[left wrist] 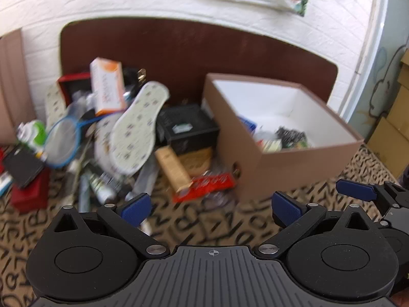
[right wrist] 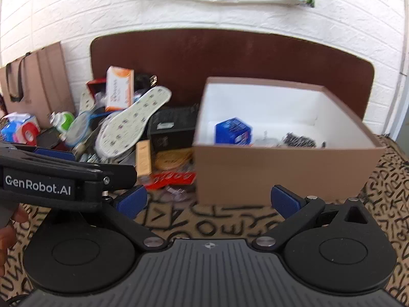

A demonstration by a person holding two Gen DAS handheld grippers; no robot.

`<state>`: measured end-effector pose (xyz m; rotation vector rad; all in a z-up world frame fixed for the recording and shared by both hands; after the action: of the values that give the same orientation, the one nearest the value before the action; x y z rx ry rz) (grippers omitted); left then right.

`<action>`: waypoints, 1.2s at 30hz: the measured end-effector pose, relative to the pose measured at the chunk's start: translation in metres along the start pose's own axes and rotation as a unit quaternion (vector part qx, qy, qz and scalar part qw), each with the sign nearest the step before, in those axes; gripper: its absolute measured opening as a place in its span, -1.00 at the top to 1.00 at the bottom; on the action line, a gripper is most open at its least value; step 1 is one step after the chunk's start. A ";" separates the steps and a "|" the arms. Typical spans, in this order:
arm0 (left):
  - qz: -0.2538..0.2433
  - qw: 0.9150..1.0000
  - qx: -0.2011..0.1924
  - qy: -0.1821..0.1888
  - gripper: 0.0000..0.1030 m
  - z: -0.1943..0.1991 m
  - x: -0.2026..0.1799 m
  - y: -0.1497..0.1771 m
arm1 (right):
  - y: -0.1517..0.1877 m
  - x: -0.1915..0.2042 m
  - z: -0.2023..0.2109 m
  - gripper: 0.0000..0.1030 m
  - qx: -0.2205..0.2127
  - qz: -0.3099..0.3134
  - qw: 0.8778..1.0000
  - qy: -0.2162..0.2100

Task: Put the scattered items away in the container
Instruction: 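Withdraw both open tools from the box back toward the pile, then lower left tool around the grey-capped marker while right tool lowers around the black marker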

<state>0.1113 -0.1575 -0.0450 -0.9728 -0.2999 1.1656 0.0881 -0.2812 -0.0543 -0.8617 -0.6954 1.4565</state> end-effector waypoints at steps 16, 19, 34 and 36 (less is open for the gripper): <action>0.070 0.996 0.030 -0.056 -1.00 0.050 0.078 0.068 | 0.045 0.086 0.013 -0.99 0.055 0.032 0.997 -0.053; 0.081 0.995 0.028 -0.056 -1.00 0.056 0.086 0.072 | 0.046 0.096 0.015 -0.99 0.056 0.042 0.996 -0.057; 0.136 0.990 -0.003 -0.026 -0.89 0.061 0.136 0.071 | 0.042 0.134 0.003 -0.99 0.040 0.056 0.993 -0.099; 0.138 0.990 0.001 -0.024 -0.78 0.055 0.142 0.069 | 0.040 0.139 -0.003 -0.98 0.033 0.064 0.992 -0.105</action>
<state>0.0898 -0.0027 -0.1045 -1.0074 -0.2056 1.4428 0.0718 -0.1463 -0.1036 -0.7192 -0.7530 1.6934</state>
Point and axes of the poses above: each gripper's, at about its wrist camera, not at the fingertips, and z roughly against the way its jaws point, x to its left, y to its underside, the point moved 8 cm from there along -z, roughly the way its jaws point, and after that the axes turned 10 degrees about y, right-handed, at the moved point
